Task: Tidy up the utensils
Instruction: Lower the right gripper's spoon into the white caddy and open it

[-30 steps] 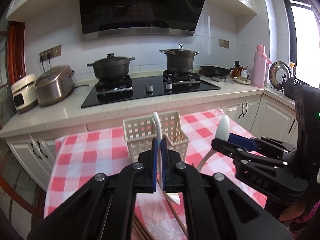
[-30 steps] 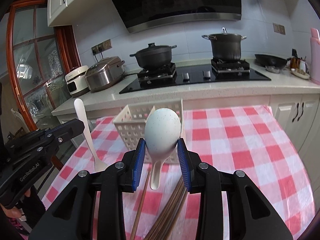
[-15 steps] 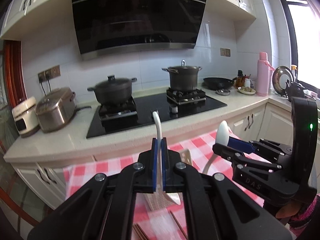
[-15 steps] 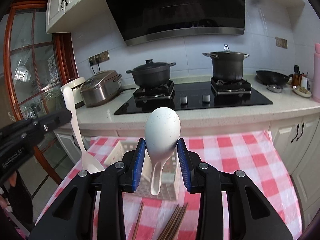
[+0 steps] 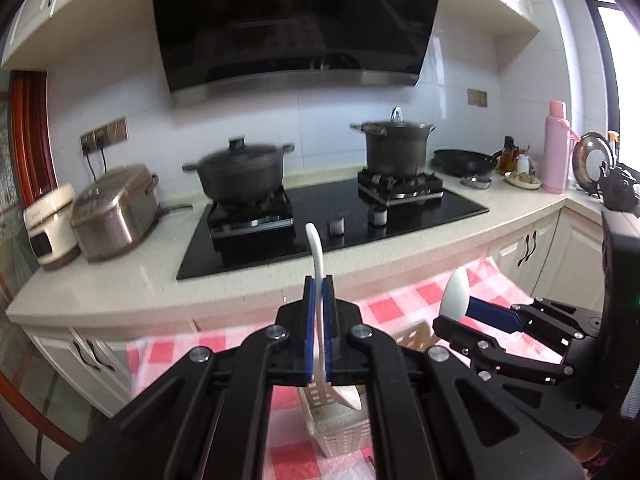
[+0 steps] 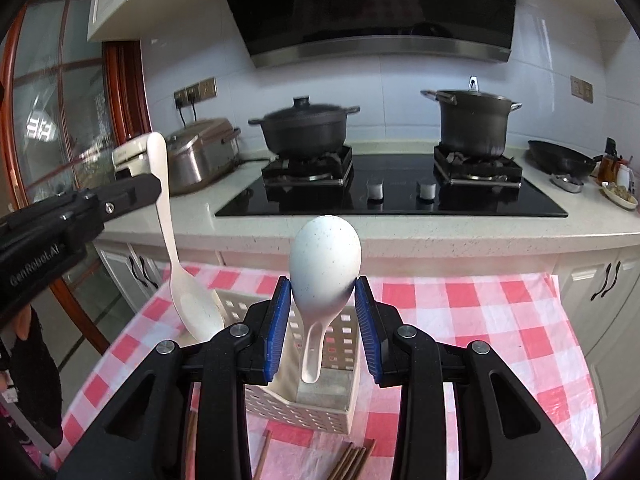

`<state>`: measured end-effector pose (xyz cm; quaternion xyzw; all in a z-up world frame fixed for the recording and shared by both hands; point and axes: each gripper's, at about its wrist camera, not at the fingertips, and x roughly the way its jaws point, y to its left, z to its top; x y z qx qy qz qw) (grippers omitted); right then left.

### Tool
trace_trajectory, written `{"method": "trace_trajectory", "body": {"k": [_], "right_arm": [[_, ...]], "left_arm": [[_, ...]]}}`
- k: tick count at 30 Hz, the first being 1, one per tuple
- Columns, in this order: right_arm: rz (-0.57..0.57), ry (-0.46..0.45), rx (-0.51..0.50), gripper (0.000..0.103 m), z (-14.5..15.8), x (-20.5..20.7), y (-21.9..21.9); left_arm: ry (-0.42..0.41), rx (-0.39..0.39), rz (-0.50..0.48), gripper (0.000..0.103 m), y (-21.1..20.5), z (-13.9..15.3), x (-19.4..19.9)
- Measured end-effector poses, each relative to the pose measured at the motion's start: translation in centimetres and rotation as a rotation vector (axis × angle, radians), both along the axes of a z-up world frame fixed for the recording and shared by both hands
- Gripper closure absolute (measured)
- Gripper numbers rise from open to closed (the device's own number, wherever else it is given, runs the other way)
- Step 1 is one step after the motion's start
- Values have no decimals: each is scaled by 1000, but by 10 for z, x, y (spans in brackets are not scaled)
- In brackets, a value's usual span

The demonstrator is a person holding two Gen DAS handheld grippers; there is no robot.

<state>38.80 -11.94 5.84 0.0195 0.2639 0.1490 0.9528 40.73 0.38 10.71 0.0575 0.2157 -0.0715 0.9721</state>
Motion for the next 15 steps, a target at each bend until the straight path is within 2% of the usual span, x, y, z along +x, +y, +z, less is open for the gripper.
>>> {"method": "trace_trajectory", "body": {"k": [5,15], "right_arm": [[-2,23,-27,70,-17,14,5],[-4,65,-38,69,-40,29,9]], "left_arm": [[46,-29,39,99,9,-38,15],[99,-86,67,99,17,-85,24]]}}
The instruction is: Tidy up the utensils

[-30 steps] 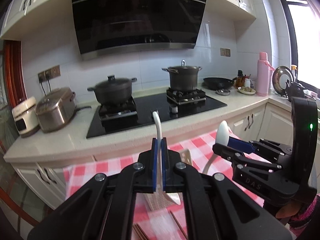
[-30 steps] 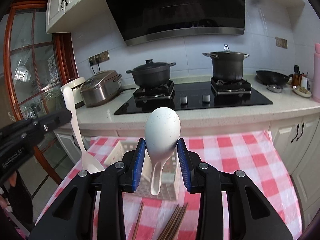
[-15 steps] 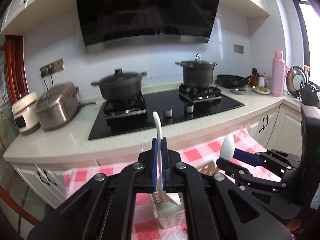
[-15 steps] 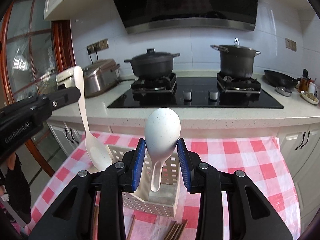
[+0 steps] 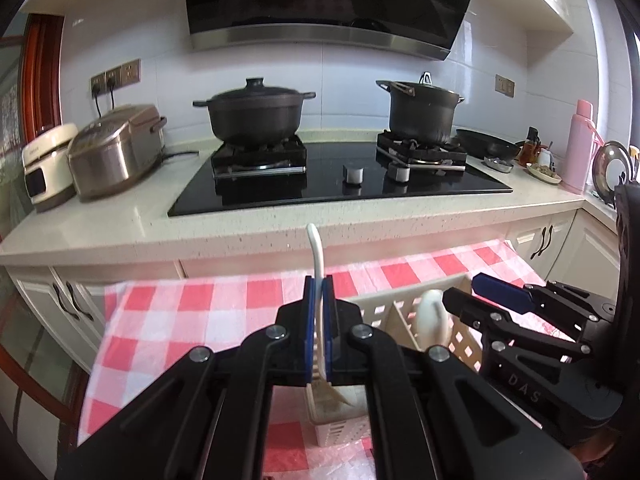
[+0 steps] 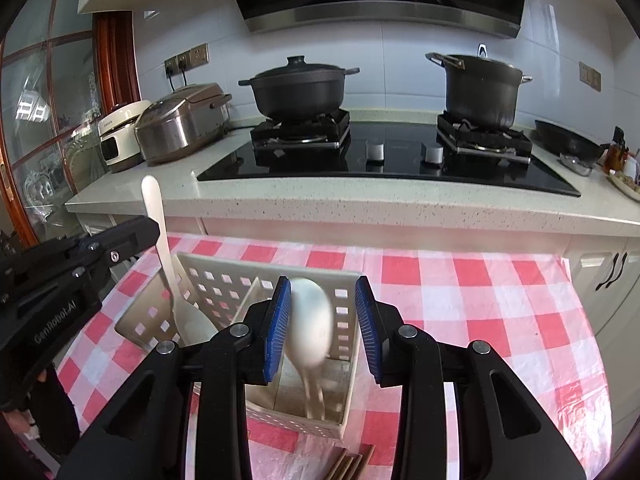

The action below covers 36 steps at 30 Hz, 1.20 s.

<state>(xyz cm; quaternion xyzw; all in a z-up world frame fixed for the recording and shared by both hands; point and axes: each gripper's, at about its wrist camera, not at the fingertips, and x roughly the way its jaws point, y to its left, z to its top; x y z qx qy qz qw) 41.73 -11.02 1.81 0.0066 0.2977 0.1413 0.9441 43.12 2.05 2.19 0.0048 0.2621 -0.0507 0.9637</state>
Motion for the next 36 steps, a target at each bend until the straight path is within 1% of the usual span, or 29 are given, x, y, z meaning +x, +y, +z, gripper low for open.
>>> {"method": "trace_trajectory", "body": {"k": [3,5,6,8,12,14,15,16,17,19,23,27,30,32,36], "right_arm": [[-3,-3,3,68,2,-4,-2],[-5,-10,7,68,6,-8,-5],[-7,-15,9,68,8,-11,-6],[-10,-28,15,68,15,-19,-9],[-11,-57,25,67,30,-41,-15],[-12,-75,30,64,38,-53,-18],[-16,-87,34,60,42,-62,-20],[-19,-97,37,58,46,-69,-22],[-21,-104,38,57,48,-76,-24],[-26,-116,39,57,53,-92,-28],[-38,-126,42,46,53,-123,-35],[-46,-128,40,41,44,-156,-39],[-45,-114,35,38,32,-174,-39],[-47,-95,34,37,20,-184,-40],[-52,-45,33,37,-3,-193,-41]], "left_arm": [[0,-9,11,98,2,-2,-2],[-6,-14,20,94,4,1,-6],[-15,-16,29,86,6,3,-10],[-34,-21,46,62,9,10,-19],[-74,-29,81,48,16,23,-47],[-100,-34,101,32,19,28,-64],[-121,-35,114,27,21,31,-75],[-137,-35,123,17,22,34,-83],[-160,-32,135,11,24,36,-96],[-182,-29,149,5,27,40,-114],[-169,-30,148,5,32,40,-146],[-154,-9,165,5,36,29,-173],[-125,-16,169,5,38,17,-186],[-94,-22,175,5,41,4,-194],[-49,-13,193,5,43,-21,-200]]}}
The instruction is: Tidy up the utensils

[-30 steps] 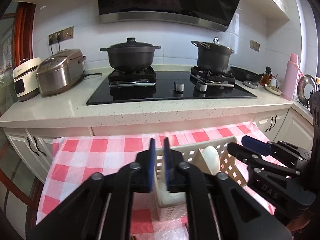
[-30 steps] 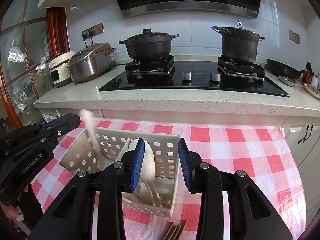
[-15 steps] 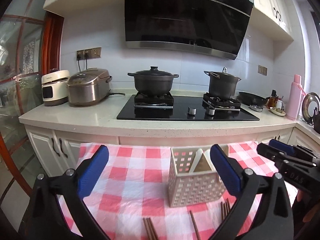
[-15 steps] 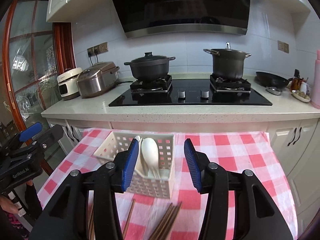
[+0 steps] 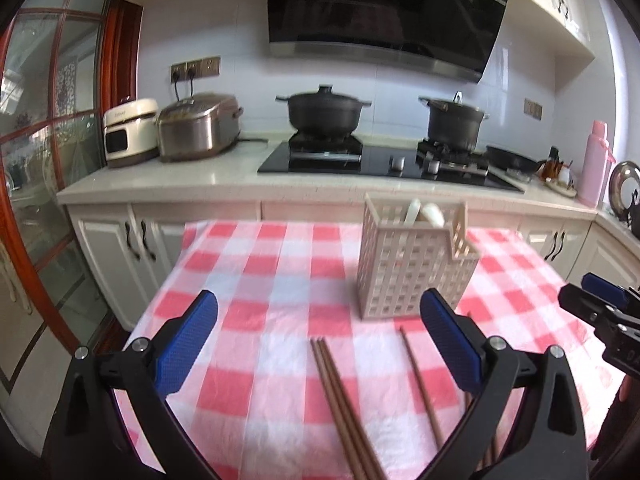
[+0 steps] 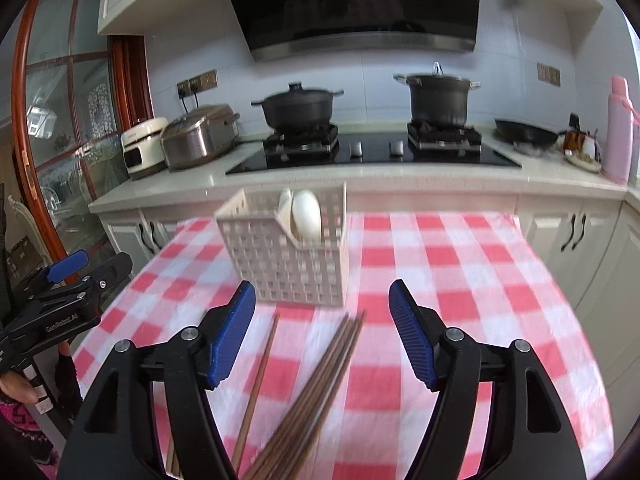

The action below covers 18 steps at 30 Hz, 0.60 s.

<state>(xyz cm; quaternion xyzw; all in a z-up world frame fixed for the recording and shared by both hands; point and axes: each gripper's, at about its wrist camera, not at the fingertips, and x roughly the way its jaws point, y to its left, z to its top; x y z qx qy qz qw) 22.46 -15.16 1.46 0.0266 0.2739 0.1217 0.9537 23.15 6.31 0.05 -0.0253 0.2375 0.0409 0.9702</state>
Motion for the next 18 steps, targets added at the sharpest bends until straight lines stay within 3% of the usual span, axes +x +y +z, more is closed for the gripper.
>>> {"method": "trace_trajectory", "body": {"k": [13,18], "right_arm": [[-77,220,-24,37,-85,21,-1],[-115,281,-27,48,-97,40,0]], "left_arm": [[156,-106,40,5,27,-66,13],[167,-97,52,5,33,-74,17]]}}
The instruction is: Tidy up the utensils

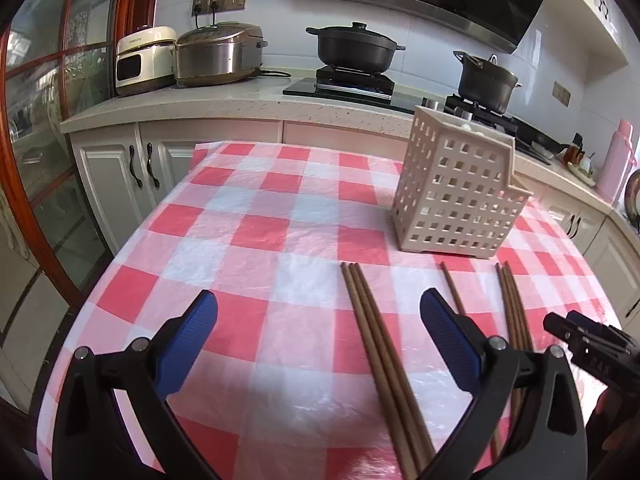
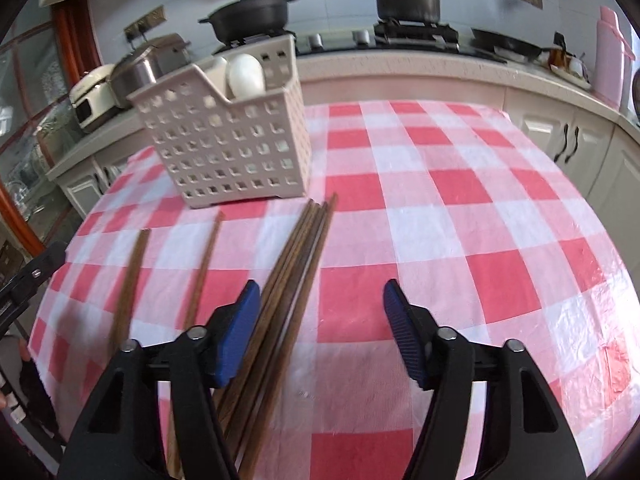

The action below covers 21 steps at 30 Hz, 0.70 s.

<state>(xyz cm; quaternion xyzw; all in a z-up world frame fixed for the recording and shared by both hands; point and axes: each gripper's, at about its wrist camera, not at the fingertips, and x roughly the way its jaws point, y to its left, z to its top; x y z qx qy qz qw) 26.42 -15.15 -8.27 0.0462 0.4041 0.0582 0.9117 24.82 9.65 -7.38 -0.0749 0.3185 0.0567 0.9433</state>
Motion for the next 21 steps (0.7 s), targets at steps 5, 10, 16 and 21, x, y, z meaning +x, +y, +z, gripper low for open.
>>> {"method": "trace_trajectory", "body": {"k": [5,10,16,21], "right_arm": [[-12,47,-23,60,-7,19,4],[-10,83,-49,67,-12,33,9],[-32,113,-94,71,-17,42,11],[-46,126,-124,73,-20,53,9]], "left_arm": [[1,-10,-9,5,5,-2,5],[3,-18,-9,5,8,-3,7],[12,-39,-1,5,16,-7,9],[22,-40,-4,5,17,-10,11]]}}
